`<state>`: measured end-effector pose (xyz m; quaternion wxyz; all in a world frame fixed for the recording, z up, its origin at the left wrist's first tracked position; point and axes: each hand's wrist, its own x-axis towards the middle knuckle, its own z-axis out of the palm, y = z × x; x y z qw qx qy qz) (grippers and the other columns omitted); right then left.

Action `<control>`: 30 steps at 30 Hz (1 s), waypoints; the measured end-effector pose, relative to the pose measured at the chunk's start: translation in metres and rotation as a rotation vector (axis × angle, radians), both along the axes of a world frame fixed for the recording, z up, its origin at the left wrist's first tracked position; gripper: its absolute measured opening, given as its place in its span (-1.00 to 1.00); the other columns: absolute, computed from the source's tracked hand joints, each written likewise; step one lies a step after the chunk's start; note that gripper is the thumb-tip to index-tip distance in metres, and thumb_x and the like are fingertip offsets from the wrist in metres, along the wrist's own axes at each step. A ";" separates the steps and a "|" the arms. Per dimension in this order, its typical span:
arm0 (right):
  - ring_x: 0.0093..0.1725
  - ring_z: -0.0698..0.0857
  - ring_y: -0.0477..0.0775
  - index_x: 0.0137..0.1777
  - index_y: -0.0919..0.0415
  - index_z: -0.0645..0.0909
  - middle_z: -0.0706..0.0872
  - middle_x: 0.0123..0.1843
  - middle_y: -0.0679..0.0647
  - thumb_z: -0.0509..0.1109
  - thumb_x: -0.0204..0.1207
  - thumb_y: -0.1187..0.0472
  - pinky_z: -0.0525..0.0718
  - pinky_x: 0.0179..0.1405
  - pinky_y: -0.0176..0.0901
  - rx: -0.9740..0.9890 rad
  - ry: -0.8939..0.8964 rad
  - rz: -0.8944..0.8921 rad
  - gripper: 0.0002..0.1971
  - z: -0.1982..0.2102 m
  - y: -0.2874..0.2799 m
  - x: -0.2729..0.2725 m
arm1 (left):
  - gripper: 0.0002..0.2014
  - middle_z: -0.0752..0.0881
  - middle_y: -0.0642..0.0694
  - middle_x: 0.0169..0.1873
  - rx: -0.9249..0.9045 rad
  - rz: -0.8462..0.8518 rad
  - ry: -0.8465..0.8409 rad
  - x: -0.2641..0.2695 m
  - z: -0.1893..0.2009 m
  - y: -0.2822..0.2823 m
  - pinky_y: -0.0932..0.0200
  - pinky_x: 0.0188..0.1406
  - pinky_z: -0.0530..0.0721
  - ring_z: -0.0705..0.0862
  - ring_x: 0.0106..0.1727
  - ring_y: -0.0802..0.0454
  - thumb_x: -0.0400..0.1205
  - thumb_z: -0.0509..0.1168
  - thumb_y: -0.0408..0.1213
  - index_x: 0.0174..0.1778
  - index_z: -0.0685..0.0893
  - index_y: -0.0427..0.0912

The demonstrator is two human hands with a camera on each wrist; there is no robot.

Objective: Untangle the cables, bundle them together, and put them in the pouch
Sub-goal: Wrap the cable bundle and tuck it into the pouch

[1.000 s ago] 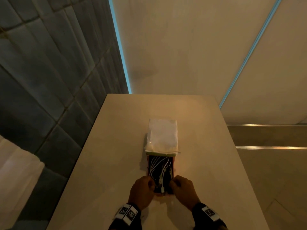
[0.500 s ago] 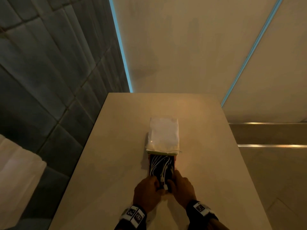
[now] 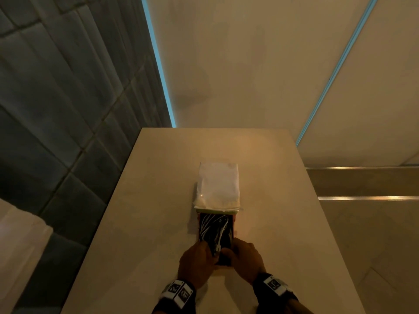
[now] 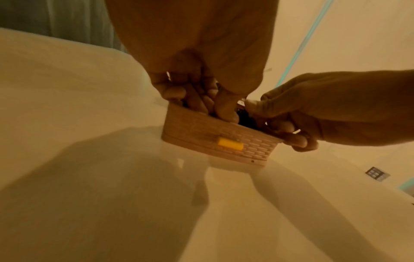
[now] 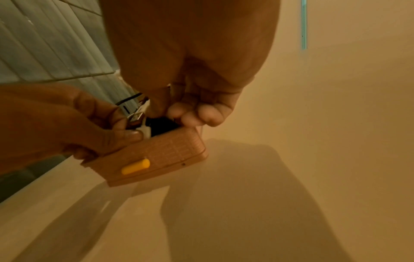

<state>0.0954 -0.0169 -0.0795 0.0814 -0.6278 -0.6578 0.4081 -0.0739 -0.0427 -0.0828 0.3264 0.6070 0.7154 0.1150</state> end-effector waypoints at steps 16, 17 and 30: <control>-0.18 0.56 -0.03 -0.02 0.08 0.47 0.48 -0.05 -0.04 0.13 0.70 0.23 0.56 -0.24 -0.20 0.283 0.162 -0.014 -0.89 -0.007 0.000 -0.004 | -0.34 0.45 0.01 0.43 0.250 -0.067 0.045 -0.021 -0.023 -0.023 0.12 0.24 0.59 0.49 0.36 0.01 0.63 -0.04 0.21 0.59 0.39 -0.07; -0.18 0.56 -0.04 -0.08 0.08 0.49 0.52 -0.09 -0.03 0.13 0.72 0.21 0.54 -0.22 -0.21 0.270 0.192 -0.053 -0.84 -0.009 0.001 -0.004 | -0.39 0.51 0.03 0.37 0.270 -0.040 0.026 -0.021 -0.022 -0.021 0.14 0.18 0.62 0.54 0.30 0.03 0.65 -0.02 0.19 0.53 0.48 -0.06; -0.41 0.66 0.18 -0.34 0.10 0.36 0.66 -0.41 0.13 0.48 0.47 -0.05 0.52 -0.49 0.00 0.048 0.215 -0.381 -0.61 -0.027 0.013 -0.001 | -0.52 0.66 0.24 -0.08 0.202 0.311 -0.254 -0.008 -0.006 -0.006 0.13 -0.17 0.70 0.67 -0.06 0.20 0.32 0.49 0.21 0.11 0.55 0.25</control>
